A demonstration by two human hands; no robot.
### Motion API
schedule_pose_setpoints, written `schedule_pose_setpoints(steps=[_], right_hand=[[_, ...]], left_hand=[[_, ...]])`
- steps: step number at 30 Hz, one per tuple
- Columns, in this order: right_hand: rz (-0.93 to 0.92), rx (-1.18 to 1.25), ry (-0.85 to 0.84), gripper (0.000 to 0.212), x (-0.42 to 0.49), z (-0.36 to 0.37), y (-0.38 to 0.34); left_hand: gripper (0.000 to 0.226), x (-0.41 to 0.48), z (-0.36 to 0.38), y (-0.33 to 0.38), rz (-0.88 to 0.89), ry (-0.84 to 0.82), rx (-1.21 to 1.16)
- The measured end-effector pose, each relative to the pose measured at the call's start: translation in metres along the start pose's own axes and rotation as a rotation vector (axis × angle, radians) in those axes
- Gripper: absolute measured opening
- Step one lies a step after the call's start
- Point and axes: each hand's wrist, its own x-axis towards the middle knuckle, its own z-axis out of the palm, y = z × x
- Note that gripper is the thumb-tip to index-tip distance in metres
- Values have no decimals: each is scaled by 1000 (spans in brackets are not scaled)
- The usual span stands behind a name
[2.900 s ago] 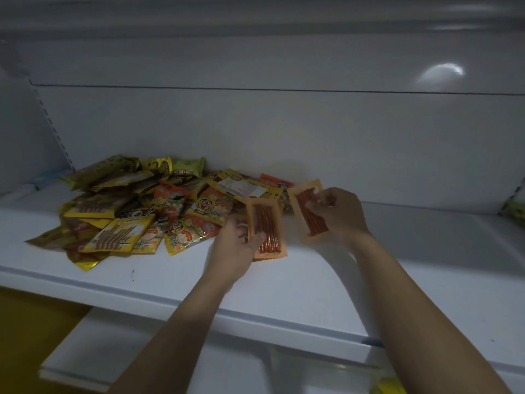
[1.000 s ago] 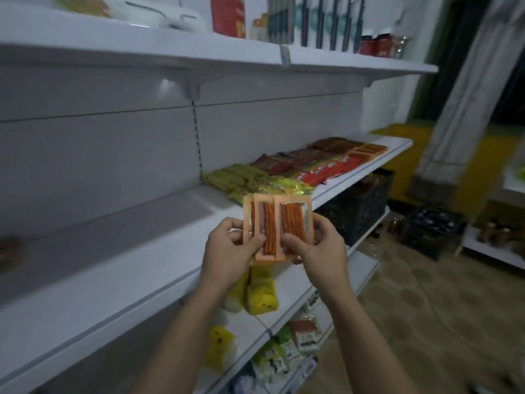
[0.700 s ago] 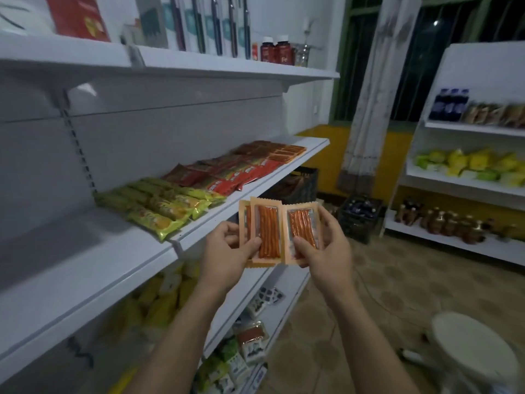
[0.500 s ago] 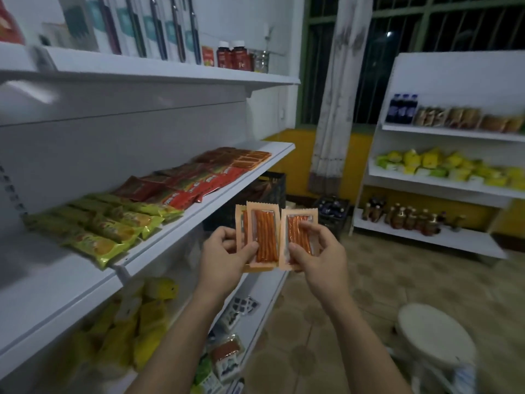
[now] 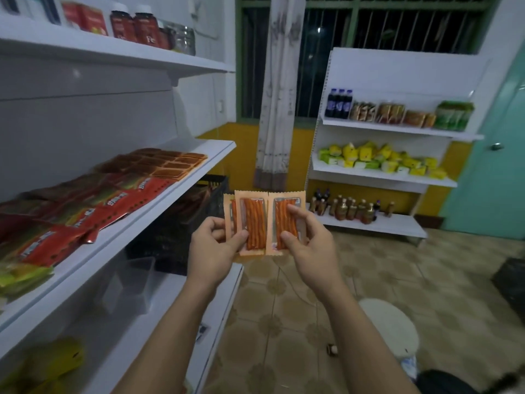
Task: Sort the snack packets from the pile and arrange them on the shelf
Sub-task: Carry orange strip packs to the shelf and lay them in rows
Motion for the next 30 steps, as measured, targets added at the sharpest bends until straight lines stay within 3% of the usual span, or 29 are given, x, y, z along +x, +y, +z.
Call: schedule_pose_setpoints(steps=[7,17,25,30], right_hand=[[21,-142,-56,51,111,16,39],[75,-3,-76,50,211,44,82],[98,81,-215,33,307,71,126],[111,128,-397,29,380,93,148]], left_hand=[[20,111,30,-18,-26,-9,-59],[20,206,47,-38,-59,27,-5],[21,280,61,-54,-99,192,15],[21,330,77,-60,-116,334,-16]])
